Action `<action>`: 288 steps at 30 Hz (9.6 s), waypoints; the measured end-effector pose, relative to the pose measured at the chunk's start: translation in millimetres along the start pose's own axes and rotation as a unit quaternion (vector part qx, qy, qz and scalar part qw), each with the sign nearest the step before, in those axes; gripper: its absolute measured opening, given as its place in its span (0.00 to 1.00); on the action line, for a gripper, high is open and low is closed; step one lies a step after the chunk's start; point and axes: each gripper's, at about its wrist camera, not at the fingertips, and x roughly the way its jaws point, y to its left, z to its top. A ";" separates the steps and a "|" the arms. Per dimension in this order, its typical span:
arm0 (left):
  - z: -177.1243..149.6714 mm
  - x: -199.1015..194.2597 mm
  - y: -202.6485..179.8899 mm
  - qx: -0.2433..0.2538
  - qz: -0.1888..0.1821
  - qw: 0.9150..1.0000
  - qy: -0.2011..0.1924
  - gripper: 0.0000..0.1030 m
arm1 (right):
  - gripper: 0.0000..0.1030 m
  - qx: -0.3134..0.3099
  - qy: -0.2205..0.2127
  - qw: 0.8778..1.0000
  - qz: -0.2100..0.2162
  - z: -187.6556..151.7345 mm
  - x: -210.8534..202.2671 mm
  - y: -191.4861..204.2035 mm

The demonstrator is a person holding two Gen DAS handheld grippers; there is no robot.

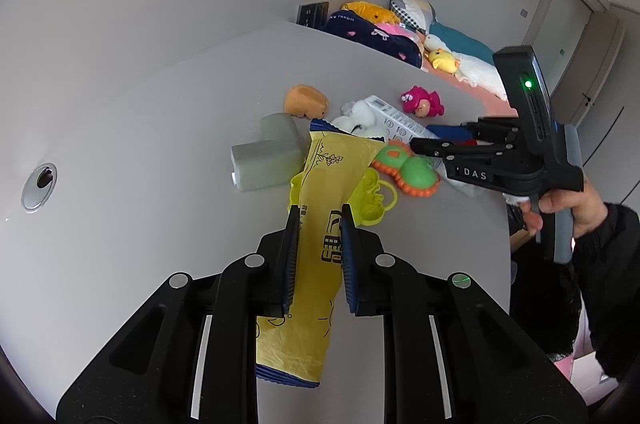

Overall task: Collect trash
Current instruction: 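Grasp the white box with the right gripper while the left gripper holds the wrapper, then drop the wrapper and white box into the trash bag with both grippers, then grasp the red heart with the right gripper while the left grasps the grey pipe, then carry the red heart and grey pipe over the trash bag, then open both grippers to drop the red heart and grey pipe into the bag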

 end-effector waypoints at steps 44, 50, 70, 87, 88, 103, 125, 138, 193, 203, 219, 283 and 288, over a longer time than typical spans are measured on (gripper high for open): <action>9.9 13.4 -181.4 0.114 -0.096 0.989 -0.008 0.18 | 0.28 0.226 -0.123 0.964 -0.067 -156.0 -189.9 -78.6; 10.2 23.5 -203.9 0.129 -0.116 0.985 0.002 0.18 | 0.28 0.248 -0.125 0.957 -0.082 -174.4 -199.8 -91.2; 2.2 37.6 -278.9 0.203 -0.170 0.964 0.005 0.94 | 0.85 0.339 -0.172 0.906 -0.189 -232.6 -254.2 -135.7; -5.2 34.3 -290.2 0.227 -0.172 0.959 0.009 0.94 | 0.85 0.369 -0.198 0.889 -0.185 -240.1 -270.0 -145.4; -5.4 34.1 -289.6 0.227 -0.170 0.959 0.008 0.94 | 0.85 0.367 -0.198 0.890 -0.184 -238.6 -269.4 -144.4; 4.7 34.5 -243.6 0.201 -0.124 0.972 0.001 0.94 | 0.85 0.342 -0.184 0.909 -0.149 -203.1 -236.9 -127.8; 29.1 36.8 -130.1 0.136 -0.050 0.989 -0.010 0.94 | 0.85 0.300 -0.140 0.939 -0.095 -129.5 -156.0 -88.9; 49.9 47.0 -53.3 0.087 -0.006 0.996 -0.007 0.94 | 0.85 0.277 -0.111 0.952 -0.074 -90.0 -105.9 -71.1; 68.5 72.1 33.7 0.024 0.063 0.998 0.020 0.57 | 0.48 0.218 -0.072 0.970 -0.083 -49.0 -57.3 -60.5; 66.1 46.8 5.9 0.032 0.050 0.998 -0.005 0.57 | 0.48 0.226 -0.097 0.966 -0.080 -69.1 -99.1 -54.8; 51.6 32.8 -63.7 0.064 0.017 0.998 -0.010 0.57 | 0.48 0.242 -0.112 0.961 -0.078 -114.7 -144.2 -49.2; -1.7 44.9 -310.5 0.278 -0.160 0.947 0.021 0.95 | 0.87 0.396 -0.183 0.868 -0.238 -264.2 -286.9 -153.2; -0.7 44.8 -309.8 0.279 -0.161 0.947 0.020 0.95 | 0.87 0.396 -0.181 0.870 -0.232 -263.4 -284.2 -153.2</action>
